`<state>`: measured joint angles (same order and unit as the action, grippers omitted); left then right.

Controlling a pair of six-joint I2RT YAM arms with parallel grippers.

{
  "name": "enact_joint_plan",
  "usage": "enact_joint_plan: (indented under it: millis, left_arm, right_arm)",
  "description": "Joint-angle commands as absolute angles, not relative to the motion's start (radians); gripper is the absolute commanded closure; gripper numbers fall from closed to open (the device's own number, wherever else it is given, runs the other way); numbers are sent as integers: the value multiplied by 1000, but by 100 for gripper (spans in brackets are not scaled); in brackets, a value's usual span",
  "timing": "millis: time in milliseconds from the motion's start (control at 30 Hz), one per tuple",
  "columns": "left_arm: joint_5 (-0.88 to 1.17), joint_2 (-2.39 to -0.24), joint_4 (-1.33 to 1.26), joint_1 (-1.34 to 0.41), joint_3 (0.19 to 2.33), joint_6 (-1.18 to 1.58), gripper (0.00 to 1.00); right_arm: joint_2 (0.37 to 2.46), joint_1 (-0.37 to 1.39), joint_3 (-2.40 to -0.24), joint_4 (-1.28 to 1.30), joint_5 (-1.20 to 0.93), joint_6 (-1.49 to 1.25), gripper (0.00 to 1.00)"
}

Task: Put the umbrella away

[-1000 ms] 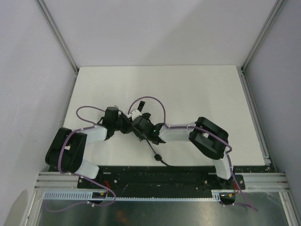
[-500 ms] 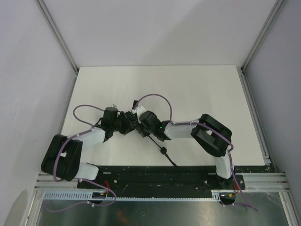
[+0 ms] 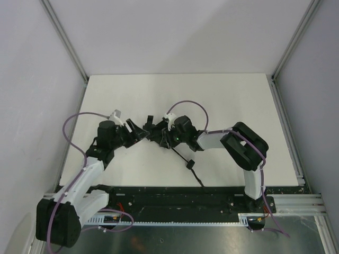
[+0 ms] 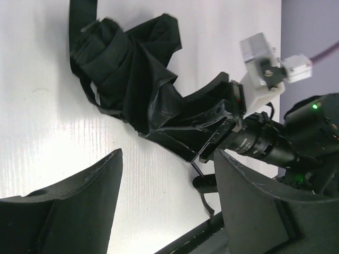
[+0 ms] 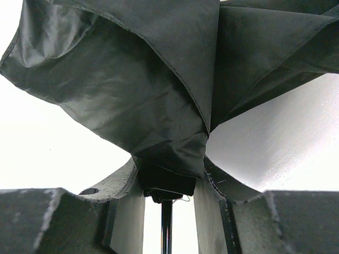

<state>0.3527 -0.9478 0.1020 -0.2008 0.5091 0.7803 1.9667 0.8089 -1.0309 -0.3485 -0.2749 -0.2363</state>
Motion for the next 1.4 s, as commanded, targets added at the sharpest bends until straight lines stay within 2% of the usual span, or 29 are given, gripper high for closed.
enact_joint_plan:
  millis: [0,200,400,467,533,600,800,867,1033,1233,1367]
  left_arm:
    - [369,-892,148,-188,568,637,29]
    - [361,-923,155,-184,549,598,32]
    - [411,-1069,175,-183,618,545,22]
    - [406,-1112,186,-186,637,538,28]
    - [381,-1140,191,-190,642,535,37]
    - [342,-1169,196,-206,650,522,40]
    - [188,-1280,279,-326,761,413,33]
    - [84,-1335,335,-395,831,350,32]
    - [21,-1440,370,-446,905,252,33]
    - [50,-1551,421,-486,977,185,47]
    - [44,-1579,492,-515,1014,184,68]
  right_arm:
    - [1963,794,-1000,-288,-368,-249,100]
    - [1979,755,-991,-324,-493,-305,100]
    - [1998,727,-979,-377,-553,-348,100]
    - [2006,718,-979,-389,-571,-358,100]
    - [2009,715,-979,-389,-576,-361,100]
    - [2011,711,-979,-388,-583,-364,100]
    - [2008,706,-979,-374,-580,-350,100]
    - [2005,705,-979,-369,-578,-347,100]
    - [1995,702,-979,-341,-579,-322,100]
    - [1987,698,-980,-328,-587,-305,100]
    - [1975,689,-980,-321,-583,-309,100]
